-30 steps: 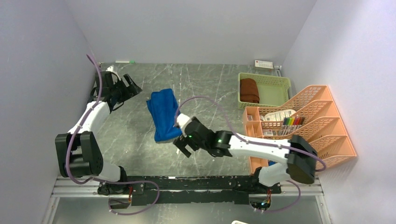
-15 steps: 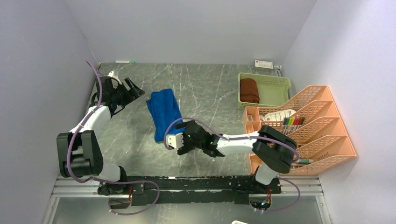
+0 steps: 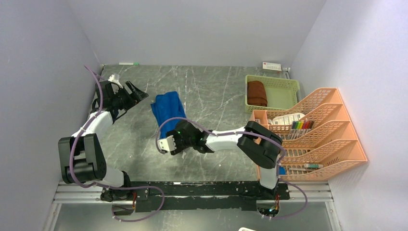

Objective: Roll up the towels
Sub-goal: Roll the towel at the center of the board.

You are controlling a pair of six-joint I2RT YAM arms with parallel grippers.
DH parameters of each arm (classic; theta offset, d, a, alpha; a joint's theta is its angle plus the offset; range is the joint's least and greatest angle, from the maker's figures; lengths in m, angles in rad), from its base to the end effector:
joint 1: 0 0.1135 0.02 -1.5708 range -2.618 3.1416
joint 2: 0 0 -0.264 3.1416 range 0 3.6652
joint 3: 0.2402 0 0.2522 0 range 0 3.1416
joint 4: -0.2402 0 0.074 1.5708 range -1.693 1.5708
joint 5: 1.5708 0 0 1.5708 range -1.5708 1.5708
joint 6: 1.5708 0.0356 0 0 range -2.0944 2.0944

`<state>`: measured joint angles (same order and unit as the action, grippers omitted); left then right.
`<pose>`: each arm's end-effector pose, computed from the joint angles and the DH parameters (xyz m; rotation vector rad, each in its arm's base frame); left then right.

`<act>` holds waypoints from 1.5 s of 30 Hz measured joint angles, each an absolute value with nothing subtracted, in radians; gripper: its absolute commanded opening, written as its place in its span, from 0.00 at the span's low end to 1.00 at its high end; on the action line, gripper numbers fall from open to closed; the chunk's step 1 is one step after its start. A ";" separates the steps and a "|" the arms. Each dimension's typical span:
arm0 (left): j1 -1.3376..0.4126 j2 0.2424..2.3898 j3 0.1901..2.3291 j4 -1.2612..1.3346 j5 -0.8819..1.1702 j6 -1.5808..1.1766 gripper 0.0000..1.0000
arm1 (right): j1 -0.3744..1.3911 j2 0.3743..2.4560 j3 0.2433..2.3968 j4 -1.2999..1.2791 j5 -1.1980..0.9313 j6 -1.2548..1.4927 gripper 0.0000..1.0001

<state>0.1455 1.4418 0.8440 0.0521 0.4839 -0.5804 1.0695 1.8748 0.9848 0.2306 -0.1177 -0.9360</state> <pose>0.3116 0.0289 0.2323 -0.4776 2.0873 -0.7686 0.1820 0.3407 0.1458 -1.9158 1.1463 0.2041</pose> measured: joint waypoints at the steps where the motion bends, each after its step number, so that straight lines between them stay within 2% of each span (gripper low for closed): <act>1: 0.148 1.442 0.842 0.057 0.487 -0.582 0.88 | 1.066 1.886 1.003 0.215 -0.121 -0.938 0.48; 8: 0.154 1.435 0.828 0.059 0.504 -0.596 0.88 | 1.023 1.929 1.100 0.104 -0.166 -0.936 0.24; 12: 0.154 1.376 0.782 0.062 0.535 -0.629 0.87 | 0.987 1.933 1.127 0.048 -0.208 -0.936 0.01; 18: 0.155 1.193 0.713 0.003 0.583 -0.644 0.87 | 0.936 1.953 1.229 -0.115 -0.333 -0.933 0.00; 26: 0.155 0.987 0.711 -0.224 0.588 -0.503 0.91 | 0.827 2.239 1.814 -0.665 -0.662 -0.951 0.00; 29: 0.154 0.989 0.726 -0.299 0.586 -0.401 0.92 | 0.793 2.386 2.038 -0.880 -0.765 -0.979 0.00; 32: 0.154 1.013 0.725 -0.319 0.600 -0.327 0.92 | 0.764 2.498 2.179 -1.046 -0.858 -0.981 0.07; 34: 0.155 1.026 0.707 -0.294 0.636 -0.300 0.91 | 0.744 2.572 2.270 -1.131 -0.923 -0.958 0.06; 35: 0.154 1.030 0.688 -0.269 0.658 -0.292 0.91 | 0.733 2.598 2.301 -1.155 -0.950 -0.931 0.00; 39: 0.122 1.048 0.640 -0.232 0.702 -0.241 0.93 | 0.702 2.635 2.359 -1.179 -0.980 -0.800 0.00; 45: -0.091 1.115 0.681 -0.223 0.657 -0.083 0.91 | 0.690 2.635 2.361 -1.163 -0.981 -0.698 0.00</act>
